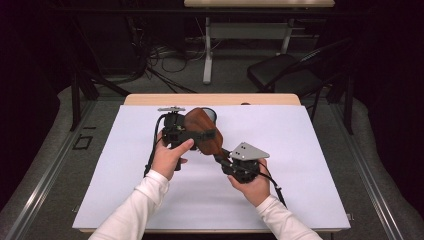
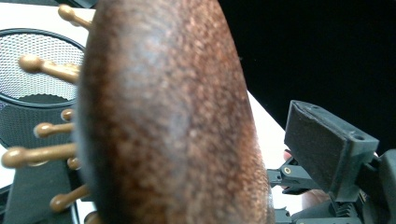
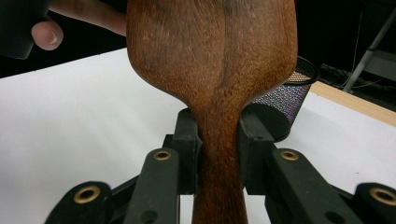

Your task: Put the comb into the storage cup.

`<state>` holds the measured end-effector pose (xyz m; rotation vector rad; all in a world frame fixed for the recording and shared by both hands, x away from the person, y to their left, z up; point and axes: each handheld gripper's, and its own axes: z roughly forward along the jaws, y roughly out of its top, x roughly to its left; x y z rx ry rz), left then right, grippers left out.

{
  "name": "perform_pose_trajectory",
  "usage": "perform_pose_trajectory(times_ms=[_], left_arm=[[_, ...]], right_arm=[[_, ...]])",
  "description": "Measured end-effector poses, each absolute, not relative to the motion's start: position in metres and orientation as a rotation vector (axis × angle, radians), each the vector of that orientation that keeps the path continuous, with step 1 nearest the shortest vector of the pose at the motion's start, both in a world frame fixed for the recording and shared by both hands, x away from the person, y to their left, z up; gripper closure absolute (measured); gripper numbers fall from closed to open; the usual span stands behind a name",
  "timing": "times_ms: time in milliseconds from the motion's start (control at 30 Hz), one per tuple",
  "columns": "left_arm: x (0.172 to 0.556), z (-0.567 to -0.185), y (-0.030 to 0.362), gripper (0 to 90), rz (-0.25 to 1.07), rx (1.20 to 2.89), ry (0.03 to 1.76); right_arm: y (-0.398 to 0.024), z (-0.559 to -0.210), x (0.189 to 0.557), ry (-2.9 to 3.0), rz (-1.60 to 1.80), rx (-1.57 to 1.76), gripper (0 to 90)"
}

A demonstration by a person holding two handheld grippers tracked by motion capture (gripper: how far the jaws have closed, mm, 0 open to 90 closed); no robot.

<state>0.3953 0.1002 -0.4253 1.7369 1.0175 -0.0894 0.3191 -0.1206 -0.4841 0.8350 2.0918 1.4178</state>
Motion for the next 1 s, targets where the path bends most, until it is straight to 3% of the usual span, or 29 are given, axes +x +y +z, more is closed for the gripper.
perform_pose_trajectory(times_ms=[1000], left_arm=[[0.399, -0.429, 0.112, 34.0, -0.163, 1.689, 1.065]], right_arm=[[-0.12, -0.489, 0.319, 2.094, 1.401, 0.806, 72.1]])
